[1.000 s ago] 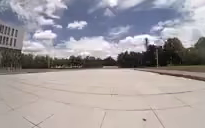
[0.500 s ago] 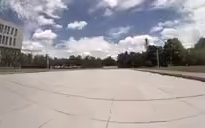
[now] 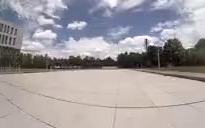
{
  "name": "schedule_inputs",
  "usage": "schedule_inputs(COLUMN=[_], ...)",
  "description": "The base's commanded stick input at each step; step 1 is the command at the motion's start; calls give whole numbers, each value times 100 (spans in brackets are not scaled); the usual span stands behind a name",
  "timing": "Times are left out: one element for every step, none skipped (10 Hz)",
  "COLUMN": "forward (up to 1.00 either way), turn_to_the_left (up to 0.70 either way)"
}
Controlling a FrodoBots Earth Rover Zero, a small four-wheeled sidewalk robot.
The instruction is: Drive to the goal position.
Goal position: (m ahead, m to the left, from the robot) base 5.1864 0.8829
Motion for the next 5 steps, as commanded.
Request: schedule_inputs(forward=[70,70,70,70,70], turn_to_the_left=[0,0,0,0,0])
